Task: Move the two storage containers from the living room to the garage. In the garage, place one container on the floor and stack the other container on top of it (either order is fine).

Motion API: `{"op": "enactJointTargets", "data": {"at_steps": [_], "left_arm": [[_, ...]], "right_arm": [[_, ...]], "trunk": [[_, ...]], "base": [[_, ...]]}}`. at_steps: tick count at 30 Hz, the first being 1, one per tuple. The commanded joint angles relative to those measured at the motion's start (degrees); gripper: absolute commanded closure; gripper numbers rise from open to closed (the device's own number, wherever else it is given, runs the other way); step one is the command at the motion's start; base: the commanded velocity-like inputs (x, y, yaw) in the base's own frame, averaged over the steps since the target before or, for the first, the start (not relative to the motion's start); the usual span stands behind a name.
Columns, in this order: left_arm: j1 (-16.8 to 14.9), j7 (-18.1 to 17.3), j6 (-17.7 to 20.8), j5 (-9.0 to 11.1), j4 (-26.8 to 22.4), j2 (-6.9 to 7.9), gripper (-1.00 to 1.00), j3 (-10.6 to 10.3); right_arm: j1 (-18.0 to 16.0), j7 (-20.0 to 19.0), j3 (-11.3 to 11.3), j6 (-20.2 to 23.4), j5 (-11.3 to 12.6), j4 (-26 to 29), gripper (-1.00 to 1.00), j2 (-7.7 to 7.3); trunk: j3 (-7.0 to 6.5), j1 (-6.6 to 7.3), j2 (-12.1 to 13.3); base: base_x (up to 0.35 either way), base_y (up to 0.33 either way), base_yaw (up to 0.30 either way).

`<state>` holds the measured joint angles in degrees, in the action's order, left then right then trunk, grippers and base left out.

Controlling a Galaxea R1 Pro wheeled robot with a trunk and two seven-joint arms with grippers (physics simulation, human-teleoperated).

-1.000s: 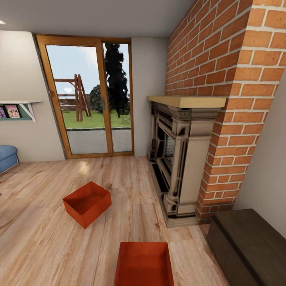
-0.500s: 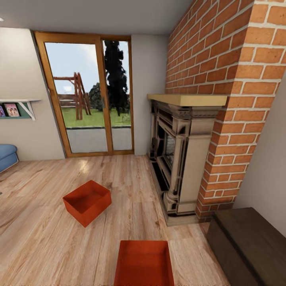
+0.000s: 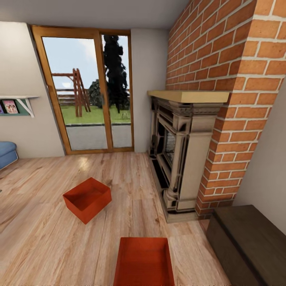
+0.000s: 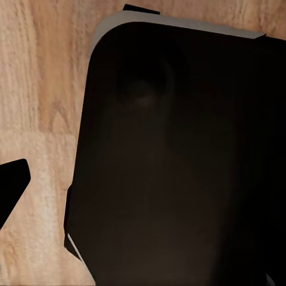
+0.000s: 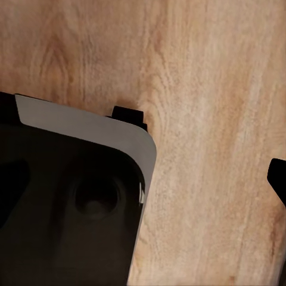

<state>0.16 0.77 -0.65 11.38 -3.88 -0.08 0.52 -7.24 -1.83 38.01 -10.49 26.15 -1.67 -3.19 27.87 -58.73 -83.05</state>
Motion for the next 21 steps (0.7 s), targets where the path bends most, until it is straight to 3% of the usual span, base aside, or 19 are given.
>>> {"op": "enactJointTargets", "data": {"at_steps": [1, 21], "left_arm": [[0.02, 0.06, -0.06, 0.28, -0.07, -0.04, -1.0, 0.01], [0.02, 0.02, -0.1, -0.08, -0.16, 0.47, -1.0, -0.26]], "right_arm": [[-0.06, -0.19, 0.48, -0.32, 0.57, -0.18, -1.0, 0.03], [-0.06, -0.26, 0.98, -0.34, 0.15, -0.18, -1.0, 0.03]], "trunk": [[0.14, 0.0, -0.03], [1.95, 0.0, -0.03]], "base": [[0.0, 0.0, 0.0], [0.0, 0.0, 0.0]]}}
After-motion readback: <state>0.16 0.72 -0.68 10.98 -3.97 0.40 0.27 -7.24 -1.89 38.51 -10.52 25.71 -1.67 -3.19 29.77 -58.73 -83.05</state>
